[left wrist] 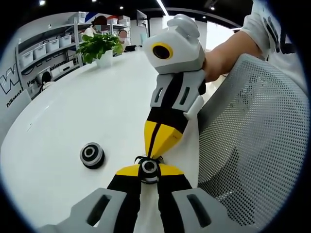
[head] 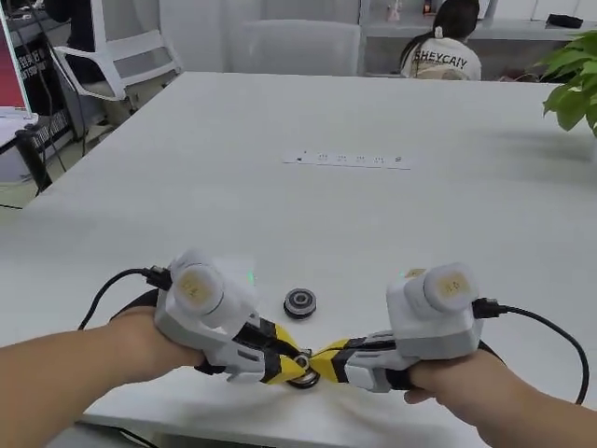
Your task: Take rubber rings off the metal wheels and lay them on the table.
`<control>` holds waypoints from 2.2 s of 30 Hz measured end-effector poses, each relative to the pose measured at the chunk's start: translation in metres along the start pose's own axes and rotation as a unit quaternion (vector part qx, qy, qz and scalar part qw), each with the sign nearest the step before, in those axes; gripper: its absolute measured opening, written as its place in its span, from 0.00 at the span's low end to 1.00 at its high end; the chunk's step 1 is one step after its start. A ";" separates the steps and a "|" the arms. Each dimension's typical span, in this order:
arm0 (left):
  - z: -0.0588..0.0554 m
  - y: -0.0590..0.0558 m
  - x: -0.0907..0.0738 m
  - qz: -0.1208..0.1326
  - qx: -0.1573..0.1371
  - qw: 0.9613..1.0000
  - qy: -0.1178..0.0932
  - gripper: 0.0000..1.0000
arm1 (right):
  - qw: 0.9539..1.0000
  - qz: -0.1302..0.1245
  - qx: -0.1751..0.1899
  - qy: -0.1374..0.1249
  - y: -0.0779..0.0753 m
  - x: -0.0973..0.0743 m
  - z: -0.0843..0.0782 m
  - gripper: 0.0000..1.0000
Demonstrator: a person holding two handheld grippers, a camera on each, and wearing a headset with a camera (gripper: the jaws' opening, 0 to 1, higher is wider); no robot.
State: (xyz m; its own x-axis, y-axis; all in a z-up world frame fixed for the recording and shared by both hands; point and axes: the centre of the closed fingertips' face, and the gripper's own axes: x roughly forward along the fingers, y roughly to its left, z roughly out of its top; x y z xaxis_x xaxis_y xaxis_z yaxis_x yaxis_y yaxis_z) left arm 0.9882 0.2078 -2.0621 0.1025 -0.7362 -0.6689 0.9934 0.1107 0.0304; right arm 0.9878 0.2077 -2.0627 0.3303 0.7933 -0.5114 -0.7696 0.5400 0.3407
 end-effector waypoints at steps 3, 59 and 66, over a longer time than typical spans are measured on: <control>0.000 0.000 0.000 0.002 -0.001 1.000 -0.001 0.07 | 1.000 -0.001 0.000 -0.001 -0.001 0.000 0.000 0.00; 0.002 0.001 0.001 0.004 0.015 1.000 0.005 0.08 | 1.000 0.023 -0.002 0.005 0.008 0.000 0.008 0.00; 0.006 0.000 -0.007 -0.010 0.003 1.000 0.006 0.10 | 1.000 0.020 0.002 -0.003 0.007 -0.004 0.011 0.00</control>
State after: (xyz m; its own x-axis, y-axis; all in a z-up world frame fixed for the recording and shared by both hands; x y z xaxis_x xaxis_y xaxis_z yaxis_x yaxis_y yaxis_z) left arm 0.9874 0.2090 -2.0527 0.0818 -0.7298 -0.6787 0.9955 0.0921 0.0209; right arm 0.9870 0.2112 -2.0490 0.3022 0.8161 -0.4925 -0.7801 0.5087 0.3642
